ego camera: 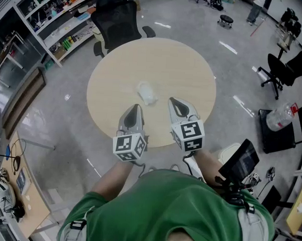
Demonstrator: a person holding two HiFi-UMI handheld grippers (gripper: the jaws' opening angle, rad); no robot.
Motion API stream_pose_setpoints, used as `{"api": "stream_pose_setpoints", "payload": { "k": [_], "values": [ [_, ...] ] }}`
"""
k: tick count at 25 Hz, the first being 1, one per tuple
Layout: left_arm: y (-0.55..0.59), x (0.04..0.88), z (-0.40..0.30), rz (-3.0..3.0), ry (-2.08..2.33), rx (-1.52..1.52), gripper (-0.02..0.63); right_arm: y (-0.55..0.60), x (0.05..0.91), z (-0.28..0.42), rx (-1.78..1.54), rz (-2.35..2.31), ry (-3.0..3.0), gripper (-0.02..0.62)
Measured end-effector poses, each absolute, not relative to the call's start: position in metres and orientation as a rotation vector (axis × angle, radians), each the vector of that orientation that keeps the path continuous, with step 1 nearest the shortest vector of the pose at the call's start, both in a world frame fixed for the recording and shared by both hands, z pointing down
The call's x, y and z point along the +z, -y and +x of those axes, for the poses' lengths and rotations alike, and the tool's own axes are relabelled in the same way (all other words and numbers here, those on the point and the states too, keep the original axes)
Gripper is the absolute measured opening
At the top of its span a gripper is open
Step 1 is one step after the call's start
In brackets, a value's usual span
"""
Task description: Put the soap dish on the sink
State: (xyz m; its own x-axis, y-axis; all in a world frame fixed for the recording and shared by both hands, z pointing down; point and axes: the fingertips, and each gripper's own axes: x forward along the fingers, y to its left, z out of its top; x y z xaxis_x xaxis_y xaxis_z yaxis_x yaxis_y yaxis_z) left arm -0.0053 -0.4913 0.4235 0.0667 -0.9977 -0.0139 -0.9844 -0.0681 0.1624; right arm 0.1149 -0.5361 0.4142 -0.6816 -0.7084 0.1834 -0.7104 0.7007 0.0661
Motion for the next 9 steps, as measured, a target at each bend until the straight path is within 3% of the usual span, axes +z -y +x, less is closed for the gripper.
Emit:
{"api": "stream_pose_setpoints", "payload": {
  "k": [9],
  "values": [
    [0.494,0.425,-0.021,2.203,2.069,-0.186,0.006,0.539,0.417,0.098,0.005,1.125,2.7,0.002]
  ]
}}
